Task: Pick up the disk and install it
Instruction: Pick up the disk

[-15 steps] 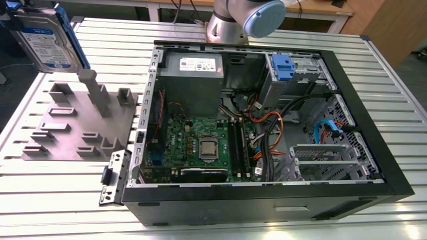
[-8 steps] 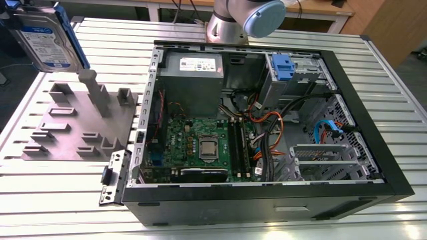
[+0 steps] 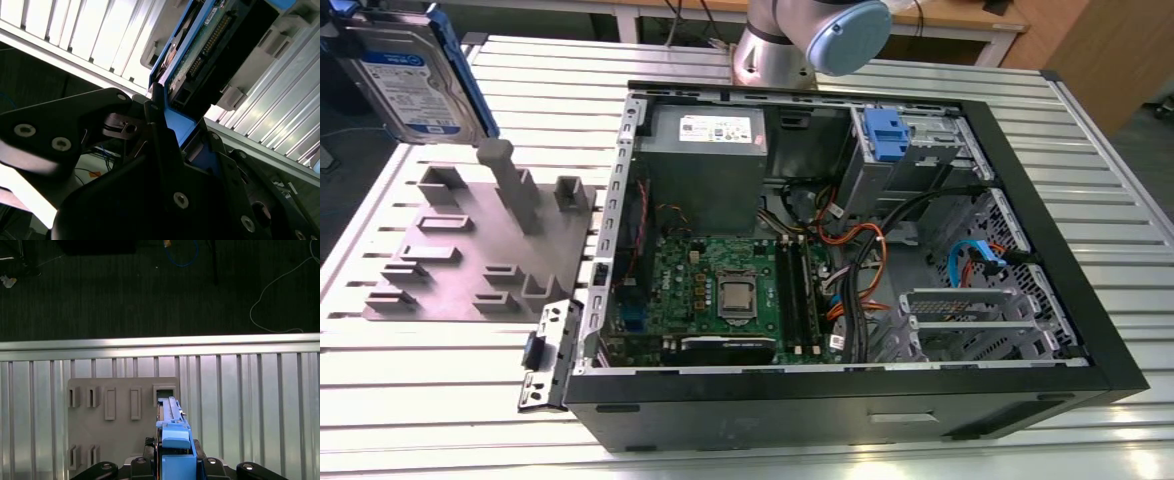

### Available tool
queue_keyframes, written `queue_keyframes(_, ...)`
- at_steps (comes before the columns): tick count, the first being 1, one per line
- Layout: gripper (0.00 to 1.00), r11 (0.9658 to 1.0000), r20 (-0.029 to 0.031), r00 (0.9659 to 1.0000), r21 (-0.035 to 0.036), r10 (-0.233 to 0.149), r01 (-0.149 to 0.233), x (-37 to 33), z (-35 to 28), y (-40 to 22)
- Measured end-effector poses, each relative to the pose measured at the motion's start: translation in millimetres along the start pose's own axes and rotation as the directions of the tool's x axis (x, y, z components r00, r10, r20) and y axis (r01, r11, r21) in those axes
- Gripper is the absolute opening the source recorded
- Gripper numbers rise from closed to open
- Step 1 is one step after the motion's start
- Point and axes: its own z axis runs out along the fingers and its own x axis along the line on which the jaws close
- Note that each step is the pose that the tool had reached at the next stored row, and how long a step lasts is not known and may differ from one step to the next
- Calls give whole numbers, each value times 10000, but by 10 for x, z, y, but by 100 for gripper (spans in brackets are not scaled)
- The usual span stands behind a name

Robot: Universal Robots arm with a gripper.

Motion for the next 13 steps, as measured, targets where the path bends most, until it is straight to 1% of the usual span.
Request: queue_keyframes(13,37,10000,-2,10000,1,0,0,-1,-34,0)
